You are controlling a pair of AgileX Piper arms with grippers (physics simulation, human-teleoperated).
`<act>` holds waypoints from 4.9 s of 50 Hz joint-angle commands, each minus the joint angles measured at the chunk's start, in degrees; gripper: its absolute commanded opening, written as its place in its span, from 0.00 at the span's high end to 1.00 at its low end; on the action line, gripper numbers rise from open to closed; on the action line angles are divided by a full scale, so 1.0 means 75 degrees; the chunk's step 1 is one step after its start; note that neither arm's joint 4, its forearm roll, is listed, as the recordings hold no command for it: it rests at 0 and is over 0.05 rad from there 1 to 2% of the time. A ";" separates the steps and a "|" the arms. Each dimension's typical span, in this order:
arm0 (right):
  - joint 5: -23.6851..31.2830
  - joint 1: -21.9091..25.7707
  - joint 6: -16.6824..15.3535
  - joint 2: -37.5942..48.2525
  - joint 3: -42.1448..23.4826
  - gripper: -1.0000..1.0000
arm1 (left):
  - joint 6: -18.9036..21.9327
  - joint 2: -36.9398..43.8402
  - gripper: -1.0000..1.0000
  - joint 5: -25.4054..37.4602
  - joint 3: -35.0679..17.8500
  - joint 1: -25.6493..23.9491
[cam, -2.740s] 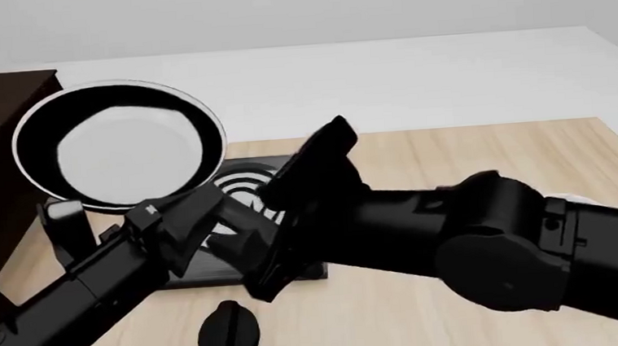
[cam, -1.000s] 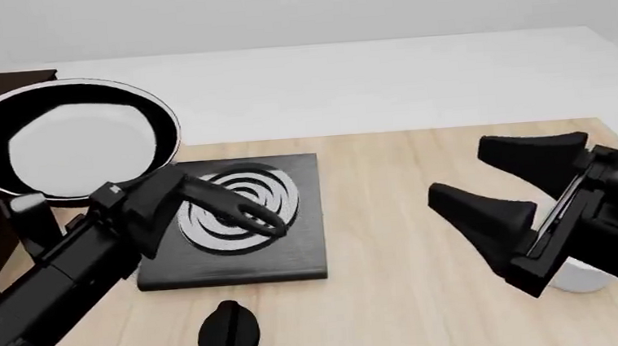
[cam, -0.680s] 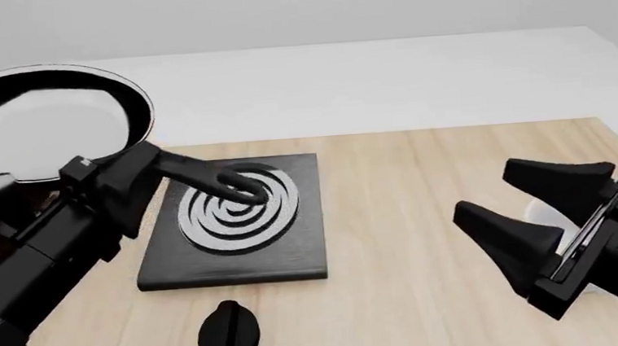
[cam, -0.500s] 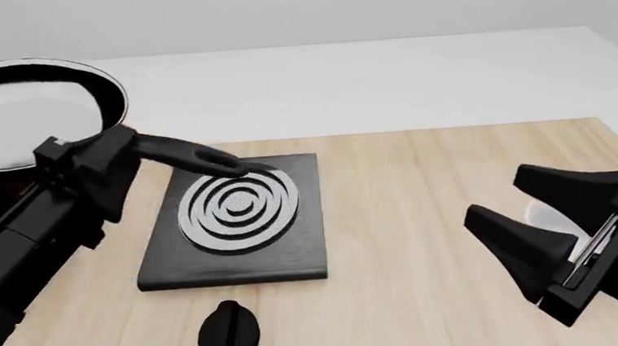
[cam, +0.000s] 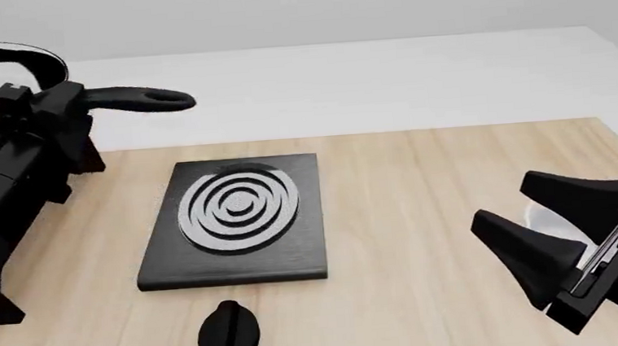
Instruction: Put the frying pan on the cabinet shelf.
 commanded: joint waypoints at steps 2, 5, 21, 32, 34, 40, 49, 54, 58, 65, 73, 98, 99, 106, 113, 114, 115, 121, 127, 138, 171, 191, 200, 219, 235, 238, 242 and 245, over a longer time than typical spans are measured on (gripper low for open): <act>-0.0063 0.0034 0.0055 0.0085 0.0072 0.00 | -0.0220 0.0519 1.00 -0.0482 -0.0378 0.0659; -0.0120 0.0045 0.0087 0.0146 0.0086 0.00 | -0.0316 0.0569 1.00 -0.0588 -0.0342 0.0757; -0.0424 0.0073 0.0238 0.0297 0.0317 0.00 | -0.0058 0.1353 1.00 -0.0750 -0.0946 0.1567; -0.0694 0.0074 0.0313 0.0376 0.0558 0.00 | -0.0147 0.1659 1.00 -0.0828 -0.1158 0.2040; -0.0753 0.0210 0.0249 0.0490 0.0616 0.00 | -0.0126 0.1691 1.00 -0.0794 -0.1217 0.2086; -0.0634 0.0198 0.0259 0.0468 0.0497 0.00 | -0.0255 0.1953 1.00 -0.1031 -0.1224 0.2254; -0.0668 0.0096 0.0362 0.0366 0.0553 0.00 | -0.0254 0.2164 1.00 -0.1368 -0.0973 0.2446; -0.0641 0.0156 0.0372 0.0404 0.0527 0.00 | -0.0371 0.2207 1.00 -0.1615 -0.0734 0.2509; -0.0605 0.0133 0.0361 0.0359 0.0515 0.00 | -0.0410 0.2322 1.00 -0.1779 -0.0595 0.2615; -0.0774 0.0190 0.0337 0.0544 0.0567 0.00 | -0.0443 0.2300 1.00 -0.1836 -0.0507 0.2716; -0.0650 0.0143 0.0235 0.0516 0.0408 0.00 | -0.0584 0.2456 1.00 -0.2370 -0.0240 0.2849; -0.0592 0.0198 0.0308 0.0483 0.0555 0.00 | -0.0720 0.3100 1.00 -0.3151 0.0182 0.3160; -0.0593 0.0193 0.0297 0.0484 0.0556 0.00 | -0.0730 0.3116 1.00 -0.3171 0.0183 0.3158; -0.0610 0.0192 0.0323 0.0477 0.0614 0.00 | -0.0911 0.3340 1.00 -0.3352 0.0148 0.3219; -0.0557 0.0190 0.0436 0.0387 0.0561 0.00 | -0.0922 0.3415 1.00 -0.3470 0.0248 0.3242; -0.0555 0.0188 0.0426 0.0400 0.0557 0.00 | -0.0947 0.3416 1.00 -0.3486 0.0268 0.3247; -0.0565 0.0181 0.0418 0.0408 0.0573 0.00 | -0.0925 0.3378 1.00 -0.3461 0.0283 0.3246; -0.0574 0.0209 0.0440 0.0440 0.0580 0.00 | -0.0867 0.3265 0.00 -0.3329 0.0241 0.3263; -0.0566 0.0201 0.0439 0.0436 0.0575 0.00 | -0.0818 0.3122 0.00 -0.3158 0.0164 0.3224; -0.0559 0.0186 0.0476 0.0418 0.0611 0.00 | -0.0722 0.2845 0.00 -0.3149 0.0375 0.3075; -0.0563 0.0154 0.0486 0.0218 0.0867 0.00 | -0.0240 0.0937 0.00 -0.2926 0.2081 0.2392; -0.0342 -0.0236 0.0169 -0.0109 0.0888 0.00 | 0.1237 -0.1886 0.00 -0.0098 0.2416 0.1385; -0.0324 -0.0327 0.0462 -0.0276 0.0909 0.00 | 0.2177 -0.3009 0.00 0.1128 0.2345 0.1159; -0.0068 -0.1100 0.0414 -0.0643 0.0561 0.00 | 0.6372 -0.3859 0.00 0.3489 0.1167 0.0926; -0.0011 -0.2387 0.1171 -0.0899 0.0737 0.00 | 0.8144 -0.4408 0.00 0.3923 0.1396 0.1105; 0.0030 -0.2581 0.0592 -0.0897 0.0671 0.00 | 0.7982 -0.4681 0.00 0.4194 0.1345 0.1041; -0.0065 -0.2841 0.0718 -0.0910 0.0830 0.00 | 0.8242 -0.4950 0.00 0.4504 0.1162 0.1060; -0.0072 -0.2765 0.0576 -0.0851 0.0762 0.00 | 0.8175 -0.5095 0.00 0.4739 0.1025 0.1003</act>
